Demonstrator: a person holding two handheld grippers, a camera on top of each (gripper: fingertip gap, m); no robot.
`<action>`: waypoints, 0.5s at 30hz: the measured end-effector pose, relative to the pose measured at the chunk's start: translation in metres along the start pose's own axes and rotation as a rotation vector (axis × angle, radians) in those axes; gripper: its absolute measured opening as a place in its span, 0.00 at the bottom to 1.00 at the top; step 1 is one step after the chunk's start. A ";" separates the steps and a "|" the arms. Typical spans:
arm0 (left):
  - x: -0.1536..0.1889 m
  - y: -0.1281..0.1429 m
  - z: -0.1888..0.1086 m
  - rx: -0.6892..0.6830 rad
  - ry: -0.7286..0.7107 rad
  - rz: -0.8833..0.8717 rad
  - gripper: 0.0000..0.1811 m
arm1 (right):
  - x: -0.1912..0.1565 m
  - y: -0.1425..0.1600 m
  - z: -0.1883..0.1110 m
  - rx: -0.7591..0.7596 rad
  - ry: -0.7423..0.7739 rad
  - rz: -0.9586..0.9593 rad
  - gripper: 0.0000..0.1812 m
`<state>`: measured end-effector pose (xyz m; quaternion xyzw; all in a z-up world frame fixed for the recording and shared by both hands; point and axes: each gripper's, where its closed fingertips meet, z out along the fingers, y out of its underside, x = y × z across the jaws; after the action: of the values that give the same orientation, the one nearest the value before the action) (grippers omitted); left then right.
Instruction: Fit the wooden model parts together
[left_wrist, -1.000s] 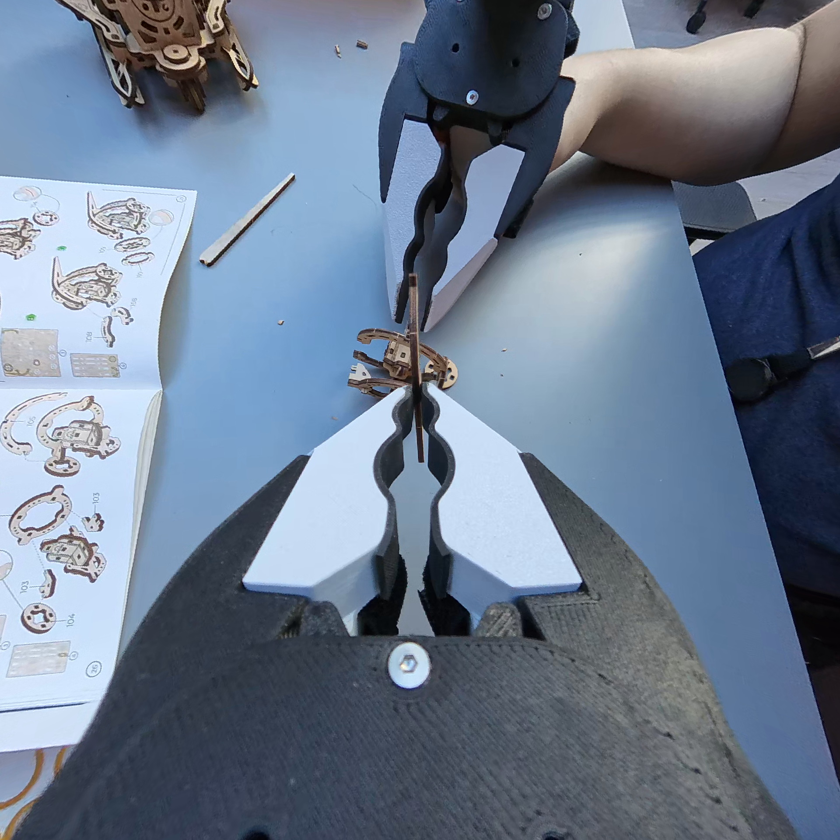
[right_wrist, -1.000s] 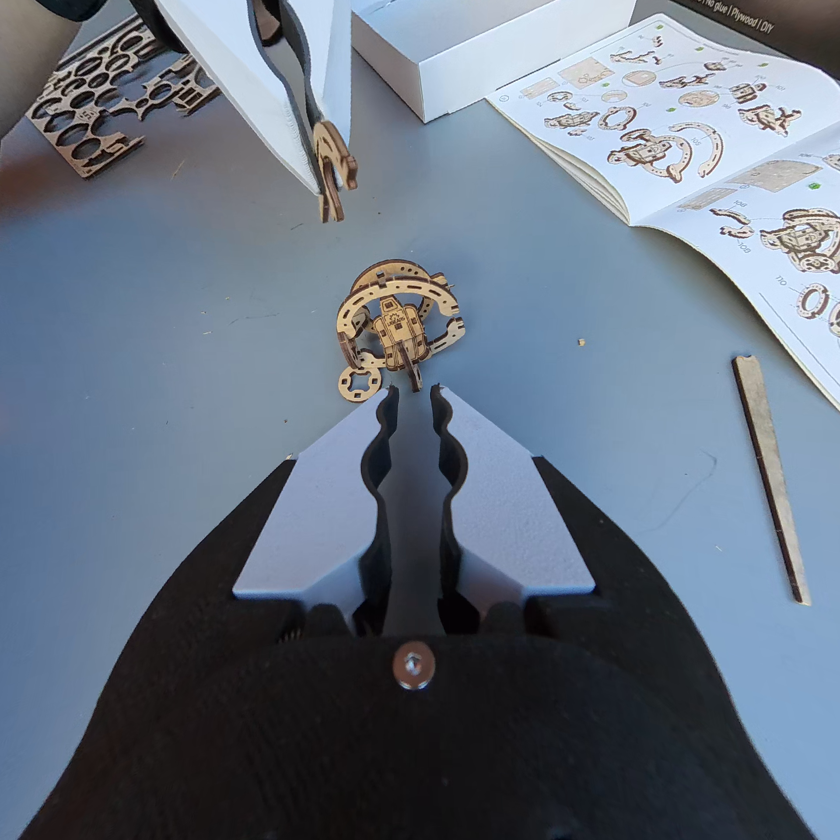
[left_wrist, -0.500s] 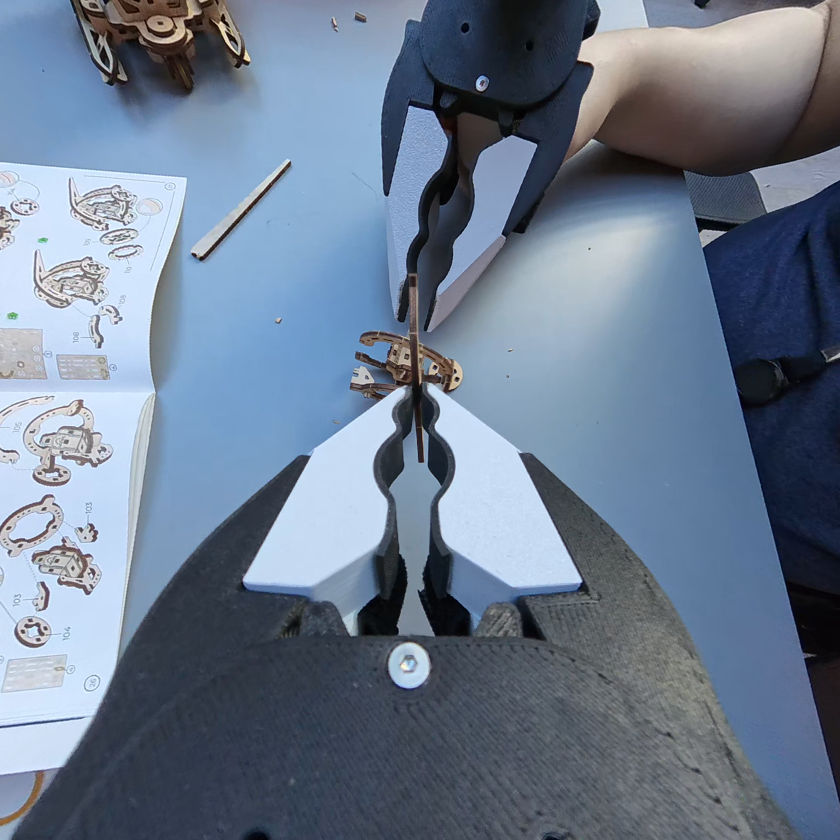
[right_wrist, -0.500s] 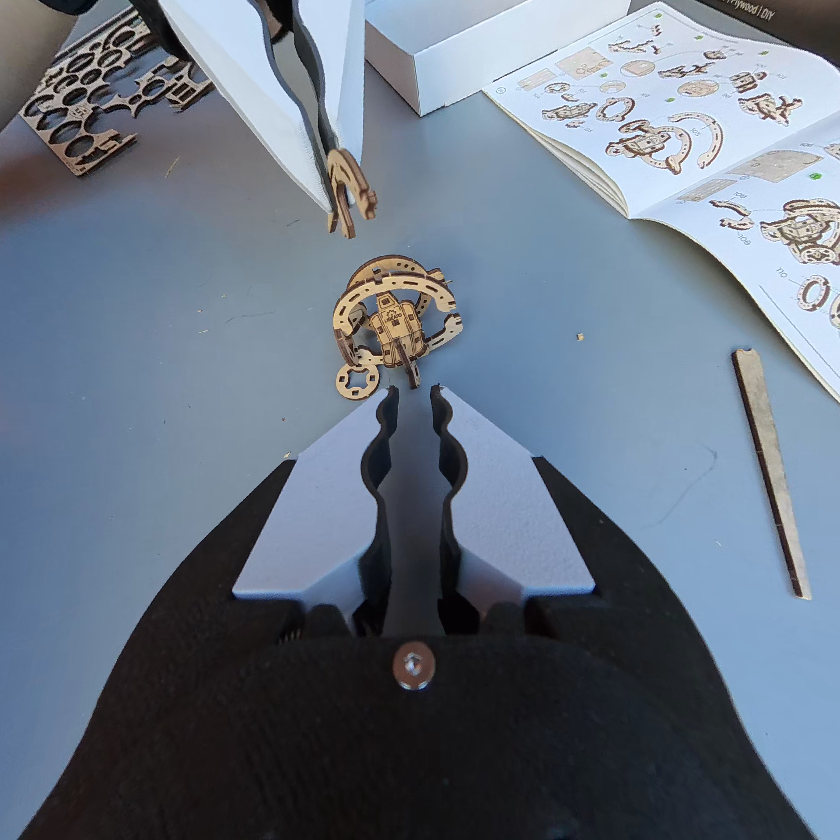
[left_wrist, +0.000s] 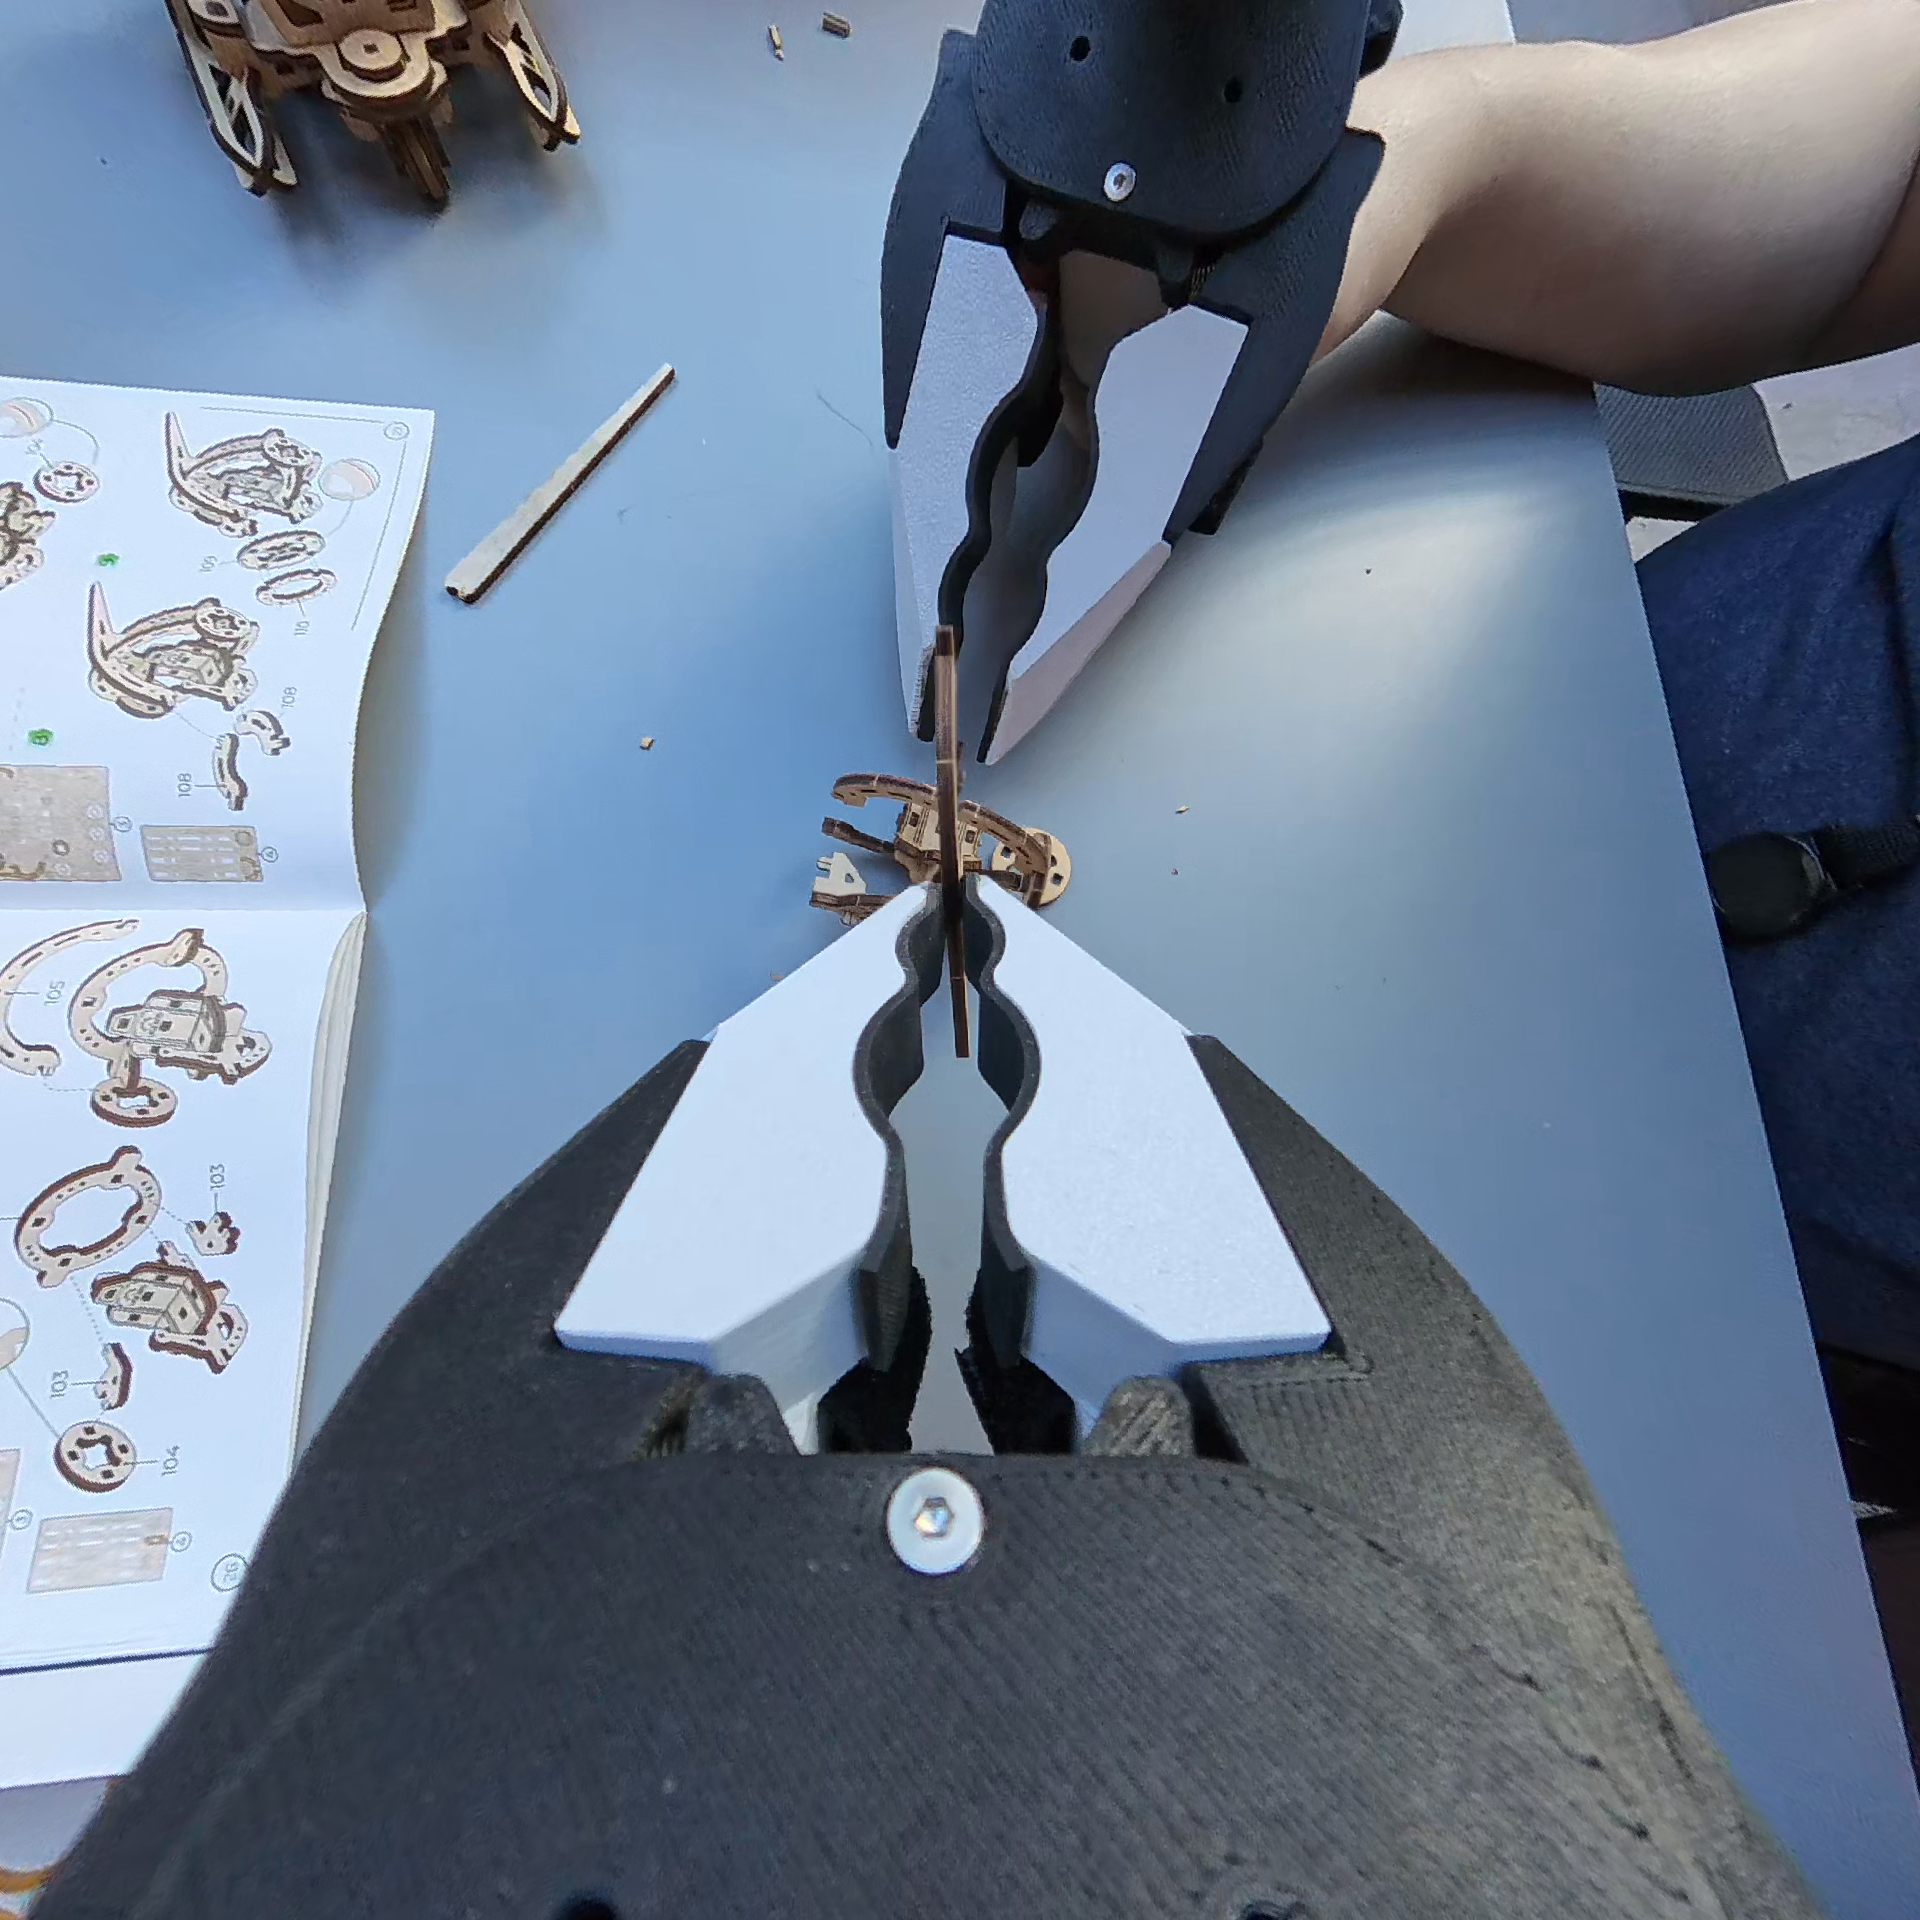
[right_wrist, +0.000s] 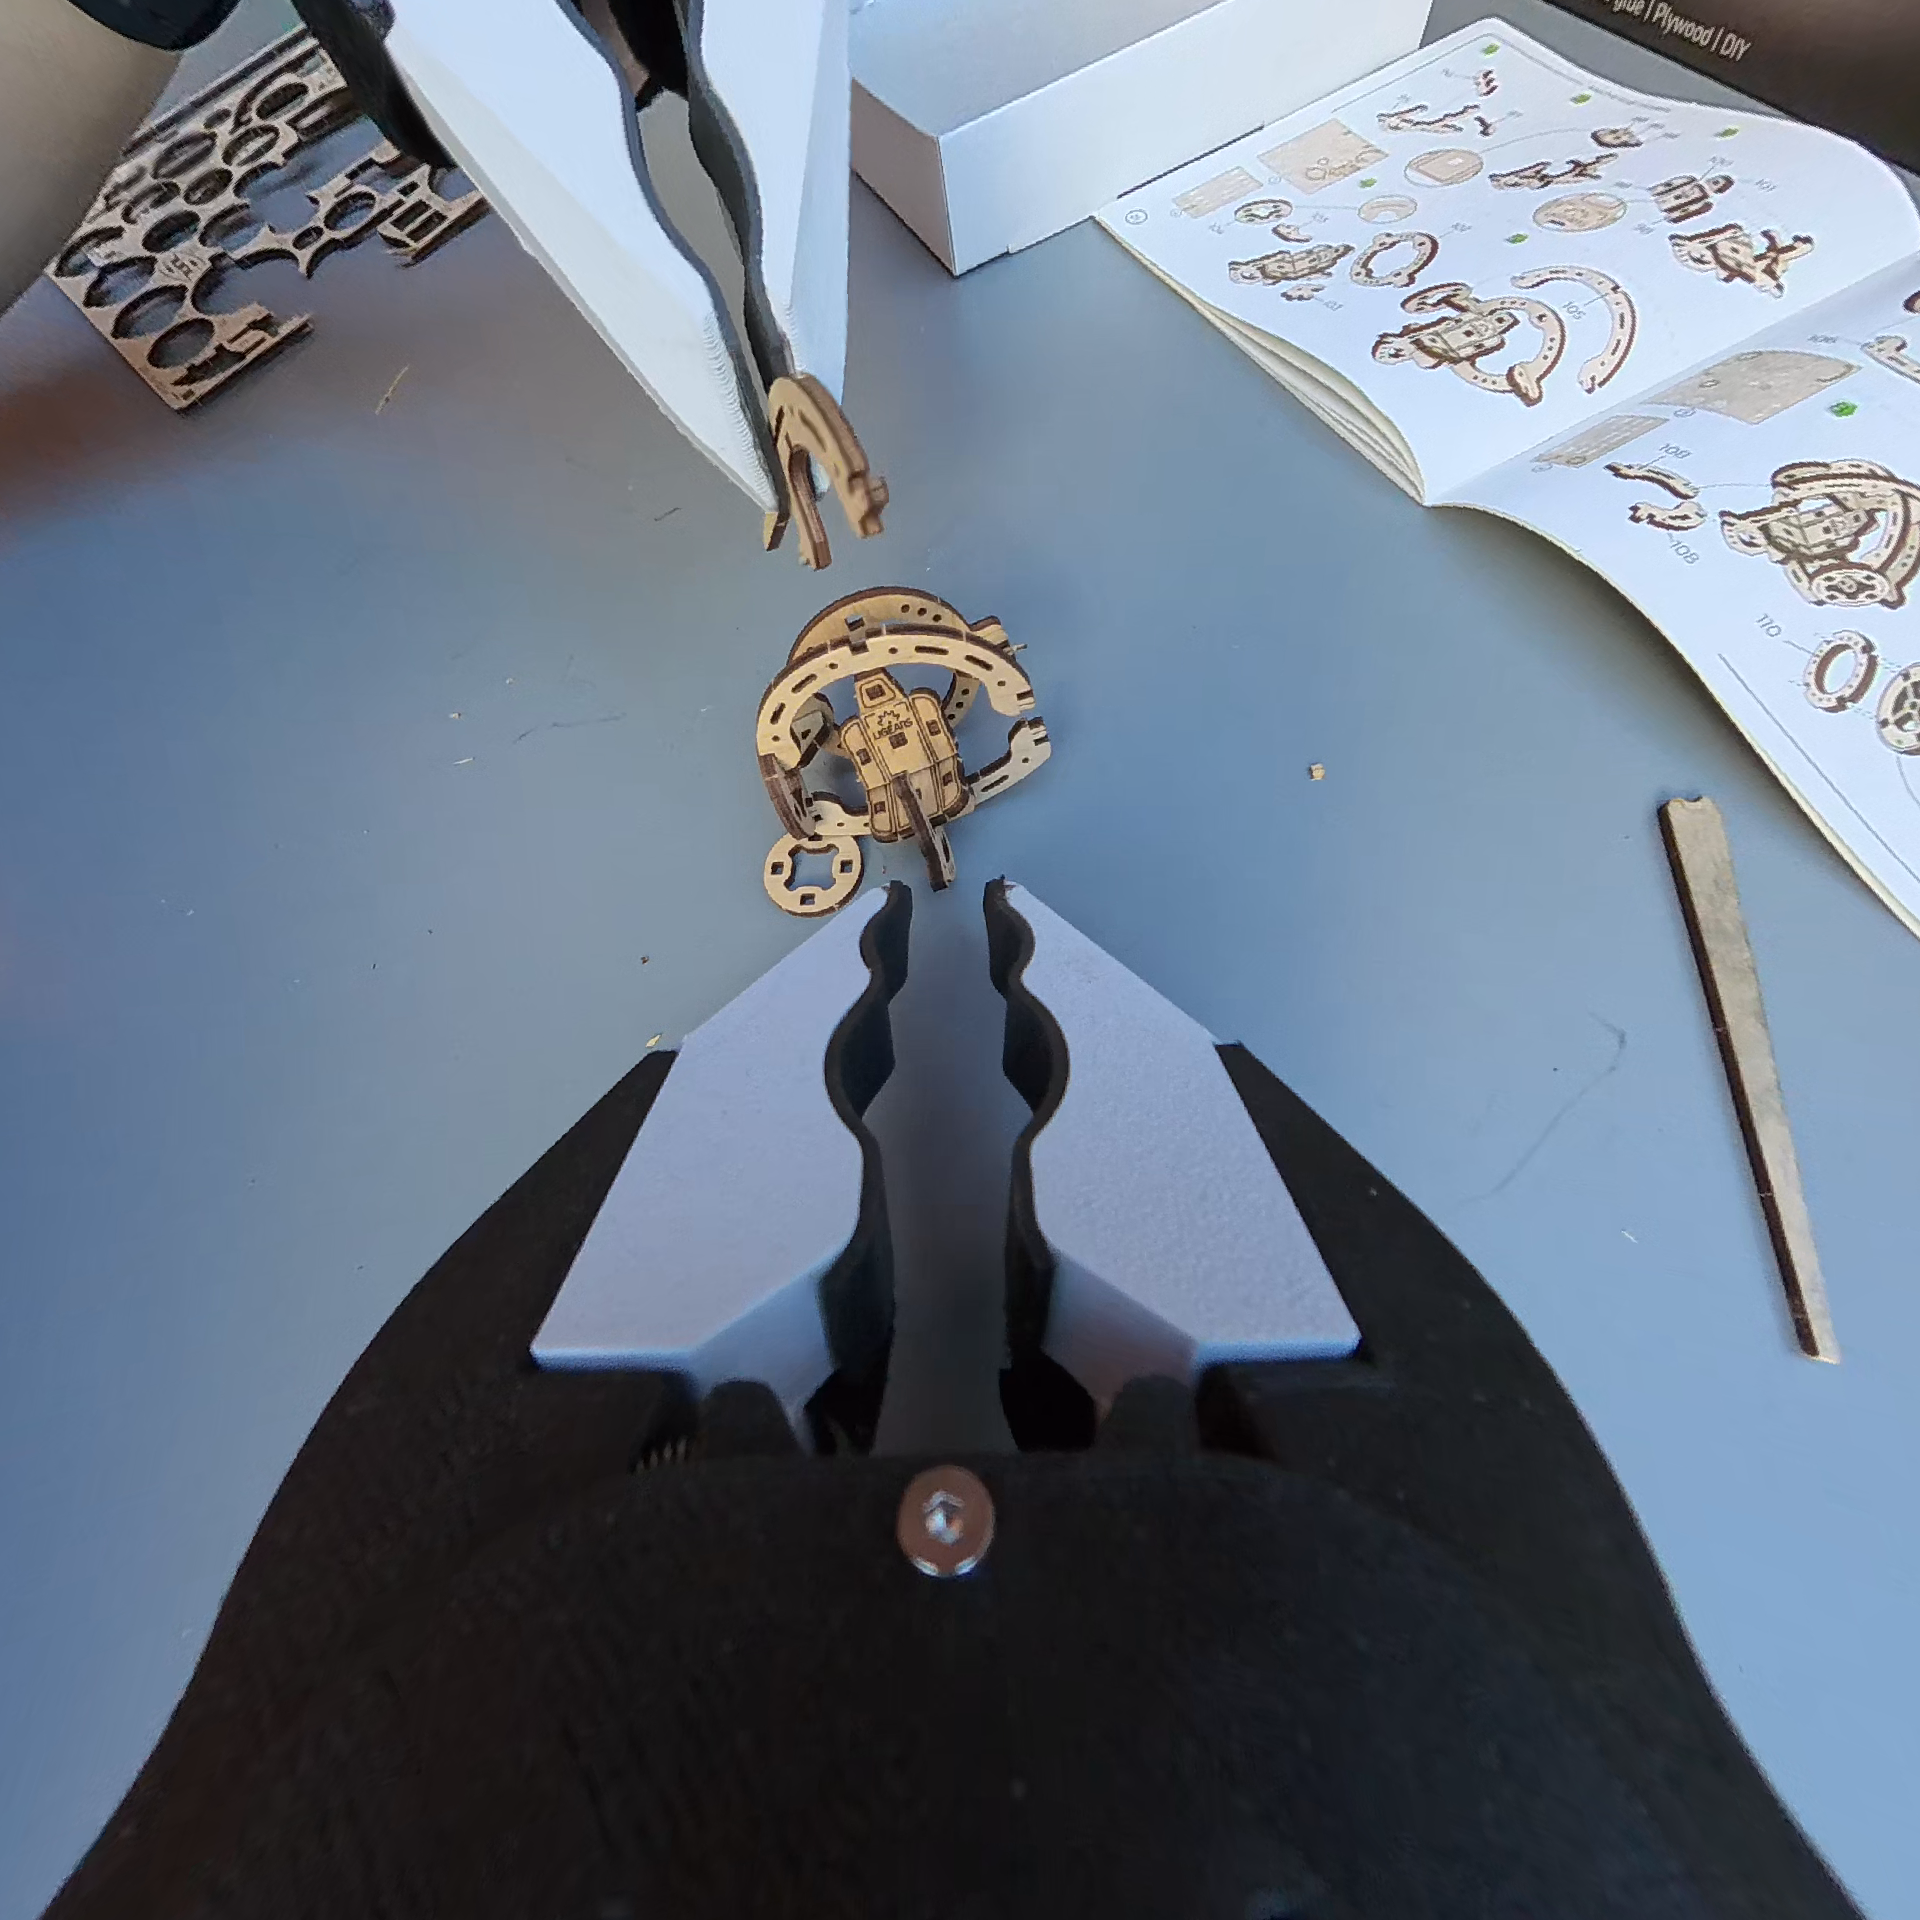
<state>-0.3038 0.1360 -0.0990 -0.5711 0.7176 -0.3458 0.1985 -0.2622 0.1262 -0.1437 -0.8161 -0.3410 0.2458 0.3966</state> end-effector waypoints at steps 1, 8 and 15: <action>-0.001 0.000 0.000 -0.003 -0.003 -0.006 0.00 | 0.000 0.000 0.000 -0.002 0.003 -0.004 0.07; -0.002 -0.004 0.000 0.032 0.003 -0.023 0.00 | -0.001 -0.003 -0.002 0.008 0.007 -0.016 0.07; -0.001 0.001 0.009 0.007 0.023 0.017 0.00 | -0.005 -0.034 -0.024 0.151 -0.035 -0.014 0.09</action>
<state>-0.2977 0.1347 -0.1058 -0.5603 0.7233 -0.3533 0.1953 -0.2620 0.1266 -0.1020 -0.7771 -0.3339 0.2820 0.4528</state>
